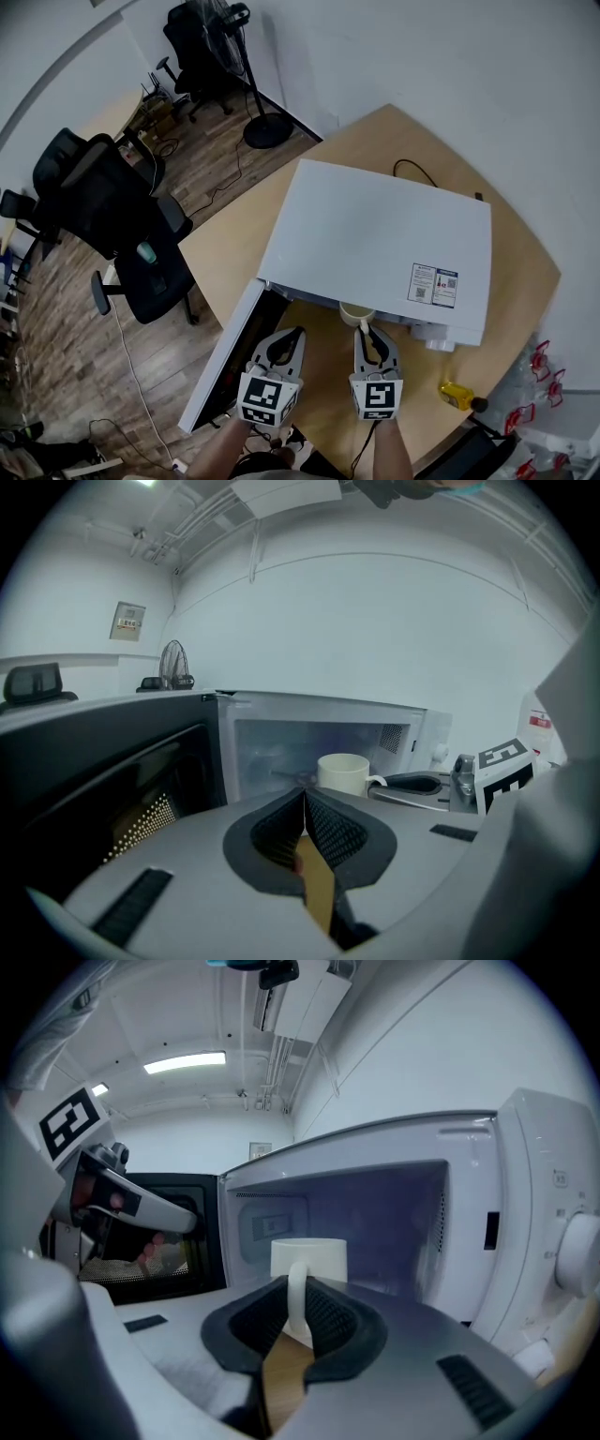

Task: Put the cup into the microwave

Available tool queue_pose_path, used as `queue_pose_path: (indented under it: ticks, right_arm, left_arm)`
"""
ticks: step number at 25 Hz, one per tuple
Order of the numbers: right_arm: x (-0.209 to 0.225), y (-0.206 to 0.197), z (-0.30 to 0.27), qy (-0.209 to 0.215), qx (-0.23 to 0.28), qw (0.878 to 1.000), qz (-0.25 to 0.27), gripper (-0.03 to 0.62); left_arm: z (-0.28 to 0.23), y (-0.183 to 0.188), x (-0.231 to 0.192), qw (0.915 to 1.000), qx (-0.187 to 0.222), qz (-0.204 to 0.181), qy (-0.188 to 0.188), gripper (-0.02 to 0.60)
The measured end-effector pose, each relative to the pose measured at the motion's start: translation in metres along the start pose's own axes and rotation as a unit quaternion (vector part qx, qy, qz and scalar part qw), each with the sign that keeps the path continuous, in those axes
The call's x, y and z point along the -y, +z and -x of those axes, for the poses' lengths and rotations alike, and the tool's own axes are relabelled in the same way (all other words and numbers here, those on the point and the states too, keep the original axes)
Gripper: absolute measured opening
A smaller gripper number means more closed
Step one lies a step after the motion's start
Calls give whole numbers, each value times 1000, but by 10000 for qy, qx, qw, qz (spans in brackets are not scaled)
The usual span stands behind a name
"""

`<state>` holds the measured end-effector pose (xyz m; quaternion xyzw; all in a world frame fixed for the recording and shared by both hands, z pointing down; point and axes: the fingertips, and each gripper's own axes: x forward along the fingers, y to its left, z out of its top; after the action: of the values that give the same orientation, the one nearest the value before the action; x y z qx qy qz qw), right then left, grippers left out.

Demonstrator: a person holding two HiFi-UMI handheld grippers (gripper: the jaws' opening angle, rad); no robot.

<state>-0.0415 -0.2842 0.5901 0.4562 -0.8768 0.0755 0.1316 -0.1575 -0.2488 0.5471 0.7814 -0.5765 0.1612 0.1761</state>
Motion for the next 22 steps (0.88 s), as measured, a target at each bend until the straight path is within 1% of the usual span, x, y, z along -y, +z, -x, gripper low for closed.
queue_pose_path:
  ticks: [8, 15, 22]
  right_arm:
    - [3, -7, -20, 2, 11, 10000, 46, 55]
    - [5, -5, -31, -77, 106, 9999, 66, 55]
    - [7, -6, -40, -131, 86, 9999, 66, 57]
  left_arm:
    - [-11, -9, 0, 9999, -100, 21, -17, 25]
    - [-18, -9, -3, 9999, -109, 16, -6, 25]
    - [-22, -9, -6, 9999, -139, 27, -23, 25]
